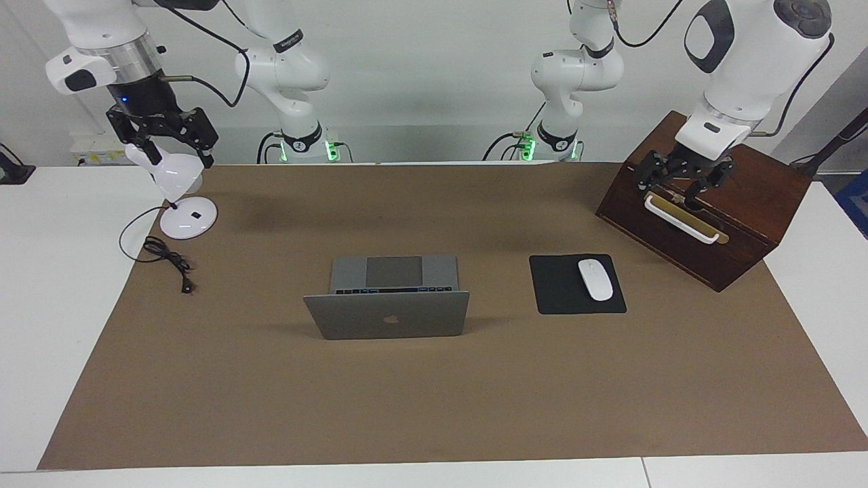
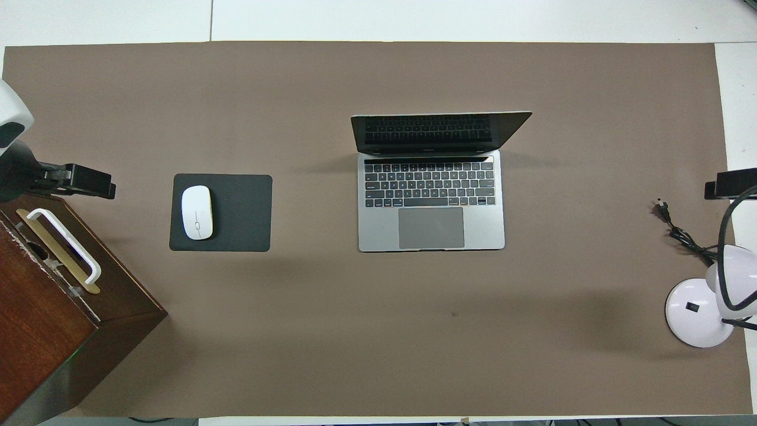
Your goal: Close laptop with both arms
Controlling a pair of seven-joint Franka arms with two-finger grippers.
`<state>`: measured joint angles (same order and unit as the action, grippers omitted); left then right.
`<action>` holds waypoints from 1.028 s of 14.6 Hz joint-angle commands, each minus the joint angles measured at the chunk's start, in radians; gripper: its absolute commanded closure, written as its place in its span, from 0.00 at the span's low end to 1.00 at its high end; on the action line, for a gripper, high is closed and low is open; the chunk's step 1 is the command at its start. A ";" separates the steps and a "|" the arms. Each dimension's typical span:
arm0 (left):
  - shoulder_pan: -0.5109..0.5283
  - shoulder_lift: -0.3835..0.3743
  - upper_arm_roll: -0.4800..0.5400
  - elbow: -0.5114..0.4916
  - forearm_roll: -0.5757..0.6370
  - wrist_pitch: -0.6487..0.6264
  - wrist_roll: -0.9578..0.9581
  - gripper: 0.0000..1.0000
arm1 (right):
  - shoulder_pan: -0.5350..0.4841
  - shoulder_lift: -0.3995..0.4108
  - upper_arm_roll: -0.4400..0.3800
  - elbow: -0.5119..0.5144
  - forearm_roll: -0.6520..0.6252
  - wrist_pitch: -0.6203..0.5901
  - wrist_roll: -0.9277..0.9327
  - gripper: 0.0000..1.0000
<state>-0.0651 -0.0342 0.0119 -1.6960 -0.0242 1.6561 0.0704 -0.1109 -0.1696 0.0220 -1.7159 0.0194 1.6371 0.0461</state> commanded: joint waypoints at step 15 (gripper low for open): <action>0.005 -0.030 -0.003 -0.013 0.012 -0.010 0.005 0.00 | -0.018 0.090 -0.002 0.131 0.008 0.032 -0.026 0.00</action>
<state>-0.0619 -0.0424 0.0101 -1.6960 -0.0242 1.6554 0.0704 -0.1121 -0.1412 0.0166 -1.6618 0.0193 1.6697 0.0461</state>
